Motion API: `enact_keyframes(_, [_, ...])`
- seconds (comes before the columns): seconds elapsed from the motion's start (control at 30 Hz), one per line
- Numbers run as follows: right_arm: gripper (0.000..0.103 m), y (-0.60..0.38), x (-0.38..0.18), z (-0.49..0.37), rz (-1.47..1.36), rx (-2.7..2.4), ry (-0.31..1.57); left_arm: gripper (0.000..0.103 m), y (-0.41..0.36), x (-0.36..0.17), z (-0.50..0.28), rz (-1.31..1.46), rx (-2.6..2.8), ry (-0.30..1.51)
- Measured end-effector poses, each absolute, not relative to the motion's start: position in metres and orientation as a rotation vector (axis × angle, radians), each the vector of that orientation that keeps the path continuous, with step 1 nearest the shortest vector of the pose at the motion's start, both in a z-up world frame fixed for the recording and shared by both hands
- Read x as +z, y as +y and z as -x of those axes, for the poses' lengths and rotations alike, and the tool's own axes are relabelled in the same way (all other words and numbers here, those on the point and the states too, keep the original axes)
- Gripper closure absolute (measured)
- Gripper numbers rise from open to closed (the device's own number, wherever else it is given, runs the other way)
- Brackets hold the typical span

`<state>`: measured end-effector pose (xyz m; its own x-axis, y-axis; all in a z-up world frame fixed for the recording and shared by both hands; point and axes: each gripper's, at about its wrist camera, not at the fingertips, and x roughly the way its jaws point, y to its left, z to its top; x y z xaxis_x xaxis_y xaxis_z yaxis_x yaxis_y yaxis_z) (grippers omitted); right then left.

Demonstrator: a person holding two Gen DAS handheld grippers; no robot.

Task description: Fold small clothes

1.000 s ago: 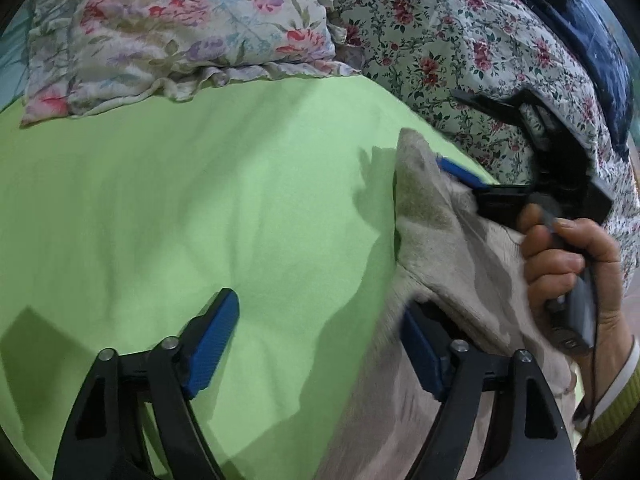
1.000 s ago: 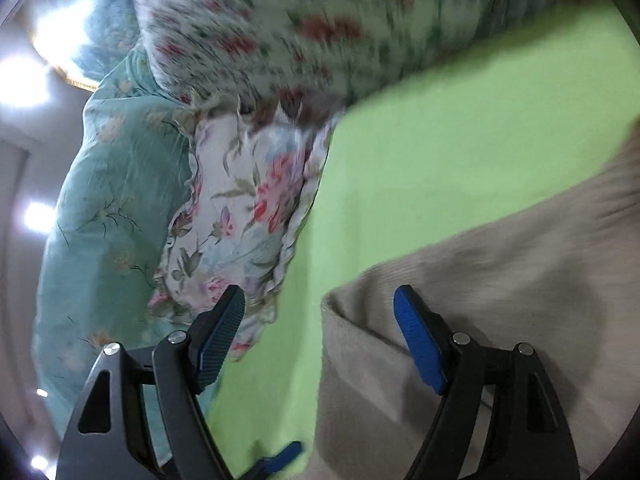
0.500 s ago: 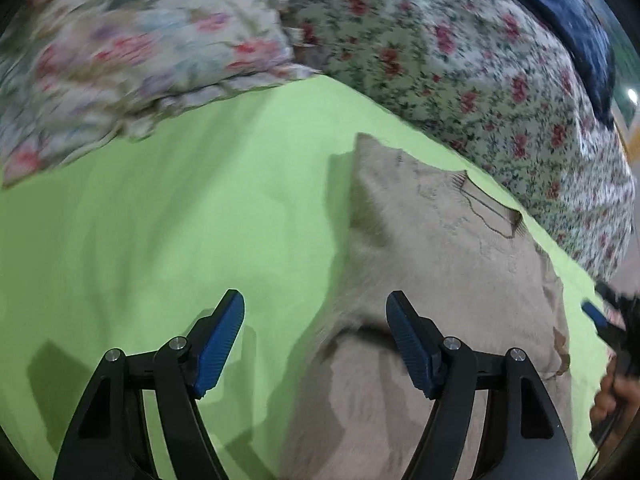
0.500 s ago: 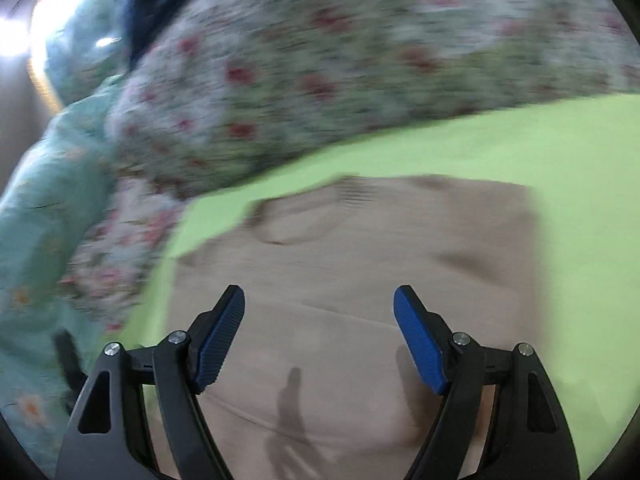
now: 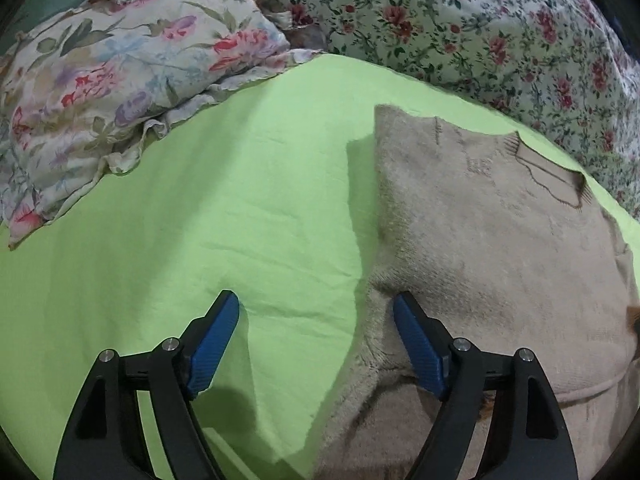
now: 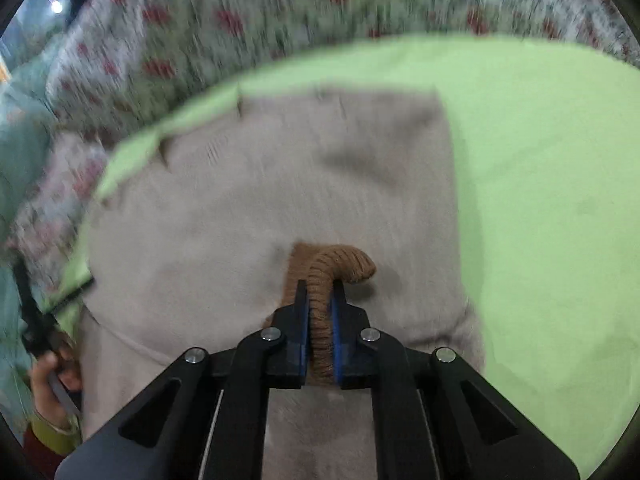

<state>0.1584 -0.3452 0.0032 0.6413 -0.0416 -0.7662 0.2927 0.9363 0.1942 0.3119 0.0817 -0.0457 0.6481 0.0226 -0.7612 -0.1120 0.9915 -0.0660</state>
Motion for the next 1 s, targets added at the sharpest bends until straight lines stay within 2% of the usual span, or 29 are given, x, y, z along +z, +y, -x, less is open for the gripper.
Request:
enact_keyframes(0.07, [0.092,-0.347,0.013,-0.154,-0.294,-0.237,0.806,0.019,0.083,-0.047,-0.312,0.113,0.092,0.86])
enact_keyframes(0.1, [0.086,-0.346,0.01,-0.156,-0.279,-0.256,0.821,0.018,0.083,-0.047,-0.312,0.108,0.104,0.859])
enact_keyframes(0.2, [0.08,-0.351,-0.017,-0.166,-0.253,-0.305,0.951,0.018,0.085,-0.046,-0.313,0.098,0.149,0.866])
enact_keyframes(0.3, [0.074,-0.357,-0.01,-0.141,-0.322,-0.266,0.898,0.019,0.09,-0.04,-0.301,0.116,0.136,0.879])
enact_keyframes(0.43, [0.055,-0.346,0.016,-0.095,-0.34,-0.243,0.825,0.02,0.094,-0.029,-0.251,0.147,0.051,0.902])
enact_keyframes(0.57, [0.049,-0.325,0.031,-0.043,-0.359,-0.173,0.783,0.02,0.093,-0.03,-0.186,0.18,-0.055,0.937])
enact_keyframes(0.83, [0.047,-0.308,0.014,0.041,-0.44,-0.139,0.814,0.019,0.091,-0.043,-0.072,0.201,-0.196,1.001])
enact_keyframes(1.0, [0.046,-0.309,0.004,0.081,-0.501,-0.139,0.815,0.019,0.09,-0.046,-0.037,0.321,-0.308,1.01])
